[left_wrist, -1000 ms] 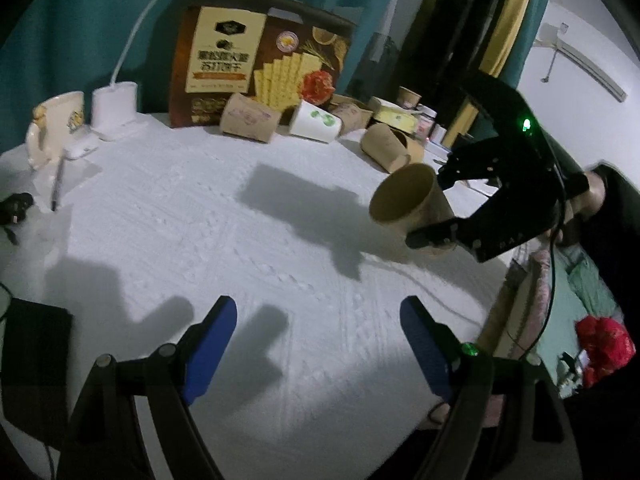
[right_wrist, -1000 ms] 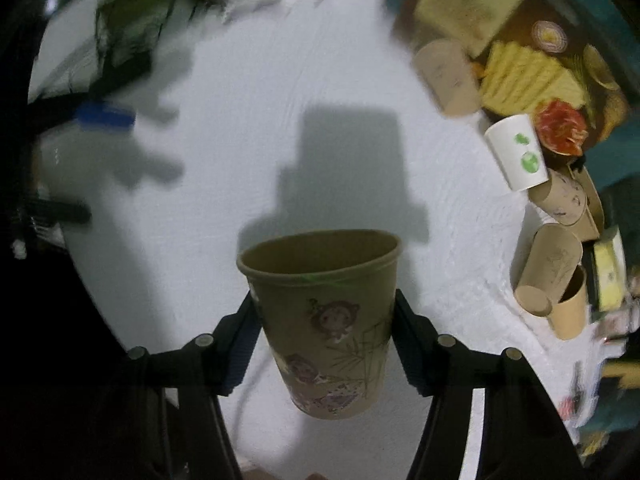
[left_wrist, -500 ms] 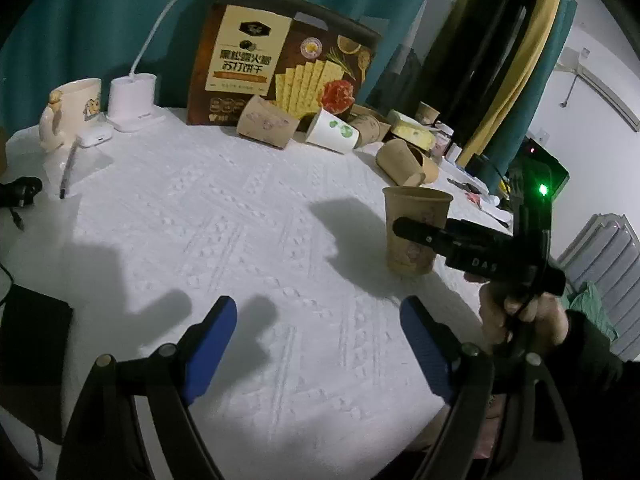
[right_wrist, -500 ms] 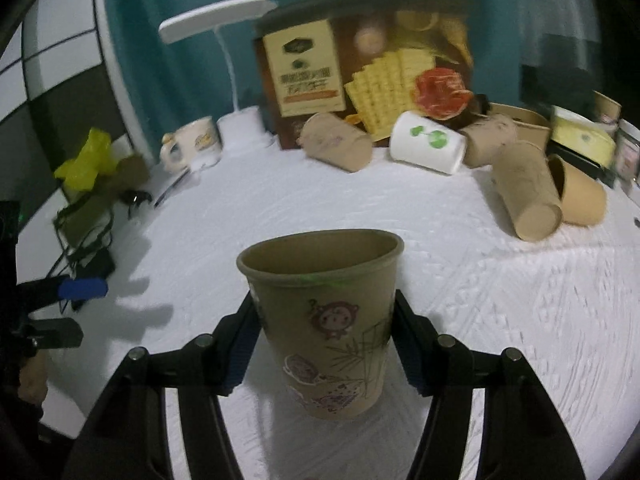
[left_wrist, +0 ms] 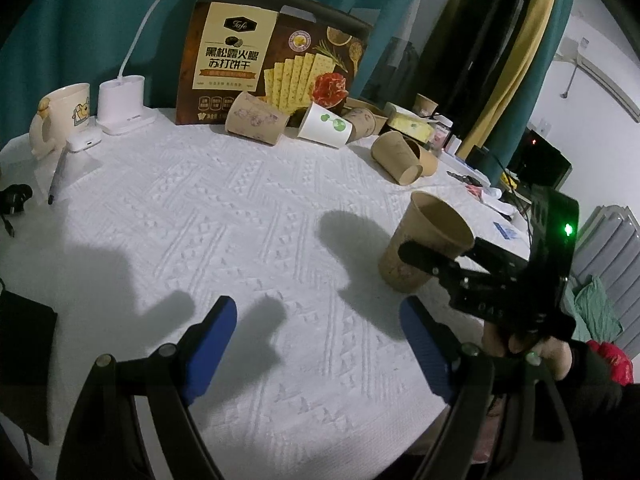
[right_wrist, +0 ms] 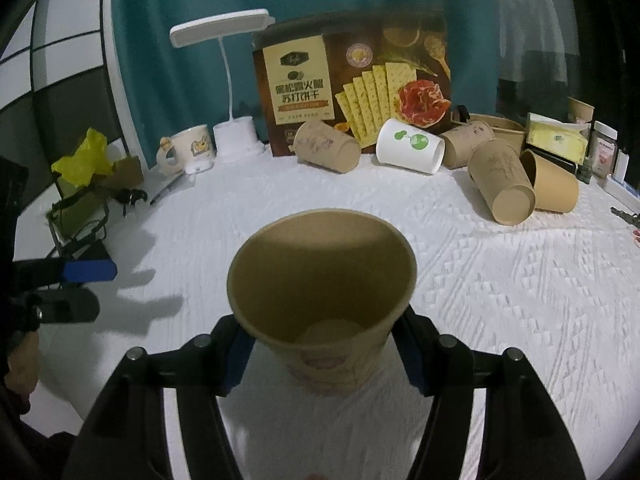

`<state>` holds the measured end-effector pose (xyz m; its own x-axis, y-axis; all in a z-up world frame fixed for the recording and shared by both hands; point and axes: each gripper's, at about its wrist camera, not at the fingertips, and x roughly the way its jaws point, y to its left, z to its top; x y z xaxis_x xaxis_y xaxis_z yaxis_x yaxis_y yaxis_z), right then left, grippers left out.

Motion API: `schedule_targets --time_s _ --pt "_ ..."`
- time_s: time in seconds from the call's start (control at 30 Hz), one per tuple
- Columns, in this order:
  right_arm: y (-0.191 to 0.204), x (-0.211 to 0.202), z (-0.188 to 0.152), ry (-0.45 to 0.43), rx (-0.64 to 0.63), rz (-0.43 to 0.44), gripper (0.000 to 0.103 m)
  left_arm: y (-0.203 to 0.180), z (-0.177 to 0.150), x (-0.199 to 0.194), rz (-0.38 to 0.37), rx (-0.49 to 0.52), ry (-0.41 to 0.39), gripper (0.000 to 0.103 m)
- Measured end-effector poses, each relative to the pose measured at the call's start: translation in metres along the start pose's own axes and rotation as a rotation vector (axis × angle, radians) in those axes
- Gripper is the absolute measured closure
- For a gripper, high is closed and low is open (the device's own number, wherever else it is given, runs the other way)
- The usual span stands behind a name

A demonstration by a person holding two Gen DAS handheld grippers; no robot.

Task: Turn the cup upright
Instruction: 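Lower the upright cup onto the tablecloth and open the right gripper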

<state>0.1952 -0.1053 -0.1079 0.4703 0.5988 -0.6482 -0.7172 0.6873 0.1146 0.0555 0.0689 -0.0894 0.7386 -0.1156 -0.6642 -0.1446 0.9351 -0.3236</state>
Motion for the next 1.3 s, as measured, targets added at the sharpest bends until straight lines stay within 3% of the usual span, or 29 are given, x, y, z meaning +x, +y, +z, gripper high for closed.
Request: schedule_targets --time_s 0.43,1.1,1.3 --pt "0.007 -0.016 -0.024 0.052 0.040 -0.037 0.036 -0.008 -0.004 -0.008 0.008 0.021 -0.029 0.019" --pt "0.006 -0.118 -0.063 0.024 0.181 -0.208 0.036 -0.050 -0.022 -0.024 0.033 0.181 -0.061 0.019" --pt "0.004 -0.153 -0.063 -0.007 0.216 -0.269 0.036 -0.070 -0.019 -0.037 0.073 0.254 -0.121 0.019"
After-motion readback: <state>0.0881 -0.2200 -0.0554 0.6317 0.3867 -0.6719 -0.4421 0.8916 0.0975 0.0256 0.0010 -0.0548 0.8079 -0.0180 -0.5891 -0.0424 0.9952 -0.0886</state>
